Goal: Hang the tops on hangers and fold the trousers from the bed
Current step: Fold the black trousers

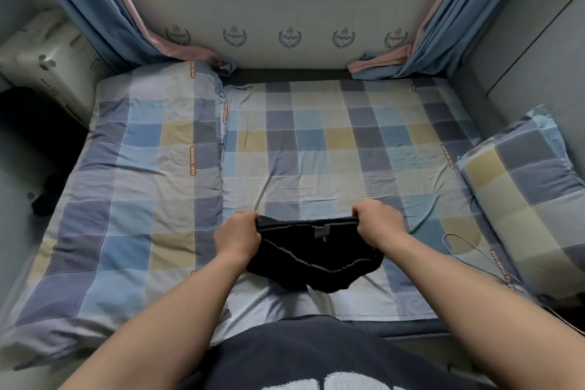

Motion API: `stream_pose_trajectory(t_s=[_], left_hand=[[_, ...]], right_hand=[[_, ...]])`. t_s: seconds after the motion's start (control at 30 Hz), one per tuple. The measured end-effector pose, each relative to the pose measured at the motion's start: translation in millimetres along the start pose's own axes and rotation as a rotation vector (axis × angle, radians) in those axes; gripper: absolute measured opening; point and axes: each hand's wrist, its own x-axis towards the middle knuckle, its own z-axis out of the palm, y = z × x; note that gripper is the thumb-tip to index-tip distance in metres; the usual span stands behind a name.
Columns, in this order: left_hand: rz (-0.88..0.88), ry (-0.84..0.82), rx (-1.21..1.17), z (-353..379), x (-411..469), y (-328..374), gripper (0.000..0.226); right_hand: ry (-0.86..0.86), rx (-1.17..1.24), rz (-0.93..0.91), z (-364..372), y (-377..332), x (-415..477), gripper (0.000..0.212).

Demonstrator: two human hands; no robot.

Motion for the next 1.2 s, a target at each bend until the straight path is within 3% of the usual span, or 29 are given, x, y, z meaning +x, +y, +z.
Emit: stream_pose_trajectory(t_s=[0.17,0.27,0.33,0.47,0.57,0.63,0.73,0.87,0.93,1.03,1.1,1.2], left_hand=[[-0.218,-0.047,0.034,7,-5,-50,0.029],[-0.385,-0.049,-0.082,8,-7,-63,0.027],[-0.528,-0.04,-0.344,11,-5,-66,0.026],[-0.86,-0.076,-1.238,8,-4,-58,0.027],[-0.962,-0.171,-1.526,1,-7,-55,0.019],[-0.998,-0.221,-1.682,-4,-9,-57,0.015],[-0.957,-0.268,-1.845,-14,-10,-57,0.007],[-0.715,-0.27,-2.013,-32,-5,-53,0.01],[-0.519,-0.236,-1.929,-38,-1,-44,0.023],[-0.26,0.053,-1.321,-50,8,-29,0.034],[-0.097,0.213,-0.899,-67,20,-24,0.034],[0.078,0.387,-0.561,-103,44,-17,0.023]], right_hand=[[0.037,0.028,0.172,26,40,-11,0.027],[0.044,0.227,0.316,34,48,-10,0.029],[0.067,0.543,0.446,36,42,-5,0.031],[-0.039,1.474,0.773,40,26,-2,0.032],[-0.119,1.715,0.887,41,28,-1,0.018],[-0.162,1.808,0.885,41,31,0,0.012],[-0.166,1.825,0.74,34,32,2,0.011],[-0.01,1.778,0.416,24,34,5,0.042],[0.095,1.577,0.296,18,33,5,0.054],[0.269,1.248,0.235,2,30,11,0.045],[0.37,1.175,0.218,-18,28,20,0.033],[0.493,1.128,0.111,-61,25,35,0.021]])
